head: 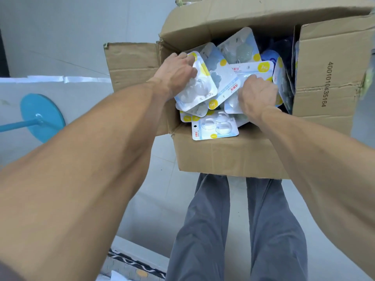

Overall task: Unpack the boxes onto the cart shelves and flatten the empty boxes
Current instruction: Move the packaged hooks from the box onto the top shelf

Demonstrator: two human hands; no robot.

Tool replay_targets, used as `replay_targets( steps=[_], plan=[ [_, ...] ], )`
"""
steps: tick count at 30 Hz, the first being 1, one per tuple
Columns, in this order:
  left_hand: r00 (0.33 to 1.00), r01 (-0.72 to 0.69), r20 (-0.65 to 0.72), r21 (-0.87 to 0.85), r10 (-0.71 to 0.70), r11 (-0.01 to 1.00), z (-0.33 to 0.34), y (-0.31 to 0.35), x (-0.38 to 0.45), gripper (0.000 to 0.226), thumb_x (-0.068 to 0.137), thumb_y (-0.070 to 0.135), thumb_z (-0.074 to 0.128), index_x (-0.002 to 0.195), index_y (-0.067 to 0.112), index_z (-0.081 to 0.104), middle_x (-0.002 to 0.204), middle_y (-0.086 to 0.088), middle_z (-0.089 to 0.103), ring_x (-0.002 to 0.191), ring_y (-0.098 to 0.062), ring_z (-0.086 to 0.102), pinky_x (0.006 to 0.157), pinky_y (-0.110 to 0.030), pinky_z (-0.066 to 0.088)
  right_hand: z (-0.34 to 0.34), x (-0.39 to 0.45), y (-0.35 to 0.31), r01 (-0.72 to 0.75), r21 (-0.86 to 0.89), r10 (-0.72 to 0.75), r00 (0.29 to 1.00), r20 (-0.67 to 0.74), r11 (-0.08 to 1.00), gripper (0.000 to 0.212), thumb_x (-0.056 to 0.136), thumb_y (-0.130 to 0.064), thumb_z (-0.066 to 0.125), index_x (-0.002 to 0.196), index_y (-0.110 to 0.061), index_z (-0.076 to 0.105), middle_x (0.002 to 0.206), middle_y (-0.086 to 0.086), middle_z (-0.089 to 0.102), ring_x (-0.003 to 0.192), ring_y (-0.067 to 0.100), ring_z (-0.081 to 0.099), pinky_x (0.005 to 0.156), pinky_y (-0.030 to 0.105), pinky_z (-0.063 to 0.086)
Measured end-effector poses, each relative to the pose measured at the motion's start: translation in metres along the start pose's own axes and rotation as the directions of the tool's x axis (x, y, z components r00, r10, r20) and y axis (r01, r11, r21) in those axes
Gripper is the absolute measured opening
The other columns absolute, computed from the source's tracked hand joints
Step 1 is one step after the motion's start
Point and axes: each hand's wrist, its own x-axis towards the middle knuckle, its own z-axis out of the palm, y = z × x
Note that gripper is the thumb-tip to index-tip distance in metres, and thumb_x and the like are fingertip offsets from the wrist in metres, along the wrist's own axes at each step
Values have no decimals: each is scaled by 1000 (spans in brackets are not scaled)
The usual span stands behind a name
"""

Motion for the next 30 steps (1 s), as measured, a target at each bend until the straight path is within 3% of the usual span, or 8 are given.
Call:
replay_targets(
  steps=[2, 4, 7, 11, 16, 22, 27, 30],
  plan=[
    [996, 75, -48, -53, -77, 996, -12, 6, -6, 23, 99, 15, 46, 112, 8, 63, 113, -14, 58, 106, -35, 51, 80, -42, 34, -11, -6, 5, -81, 72, 82, 997, -2, 994, 17, 95, -18, 47, 100, -7, 59, 98, 14, 67, 86, 33, 67, 63, 31, 35],
    [950, 269, -98, -226, -297, 936, -28, 17, -17, 28, 101, 25, 43, 106, 4, 60, 111, -16, 60, 101, -37, 55, 78, -43, 37, -29, -18, 6, -139, 139, 142, 990, -13, 981, 21, 96, -22, 45, 97, -9, 62, 98, 14, 68, 88, 32, 67, 64, 30, 33],
    [779, 524, 23, -572, -626, 631, -61, 26, -36, 27, 96, 28, 48, 100, 5, 61, 107, -16, 64, 97, -38, 59, 72, -39, 41, -67, -35, 3, -213, 274, 214, 976, 25, 938, 23, 93, -21, 46, 96, -8, 65, 103, 16, 69, 96, 34, 66, 68, 31, 36],
    [684, 527, 135, -772, -717, 357, -123, 39, -75, 23, 91, 26, 54, 96, 5, 64, 103, -17, 66, 93, -35, 60, 66, -31, 35, -140, -63, -1, -294, 504, 309, 949, 56, 812, 16, 91, -19, 48, 89, -9, 60, 106, 20, 67, 100, 38, 63, 71, 33, 36],
    [579, 364, 53, -909, -814, 200, -251, 53, -136, 22, 89, 25, 60, 74, 9, 59, 83, -12, 68, 86, -34, 61, 66, -34, 36, -272, -126, 7, -287, 698, 437, 898, -42, 657, 21, 89, -17, 52, 97, -7, 68, 99, 19, 69, 92, 35, 66, 72, 33, 46],
    [440, -96, -241, -970, -865, 222, -420, 96, -248, 31, 88, 35, 62, 66, 13, 64, 63, 3, 64, 64, -19, 60, 60, -32, 44, -422, -259, 60, -60, 920, 670, 704, -236, 386, 25, 87, -31, 59, 71, -12, 64, 73, 13, 67, 69, 33, 59, 58, 34, 42],
    [413, -346, -312, -923, -855, 170, -575, 140, -330, 27, 87, 33, 63, 68, 14, 67, 64, 2, 66, 64, -17, 62, 66, -34, 50, -547, -369, 129, 203, 938, 753, 559, -347, 281, 24, 87, -26, 65, 70, -9, 68, 67, 4, 67, 64, 27, 60, 53, 29, 32],
    [403, -468, -422, -858, -812, 213, -668, 185, -380, 27, 81, 31, 62, 62, 13, 64, 55, 2, 59, 51, -10, 51, 59, -34, 48, -617, -444, 172, 348, 892, 763, 479, -434, 289, 18, 84, -25, 67, 74, -10, 72, 70, 3, 69, 61, 20, 56, 53, 29, 31]
  ],
)
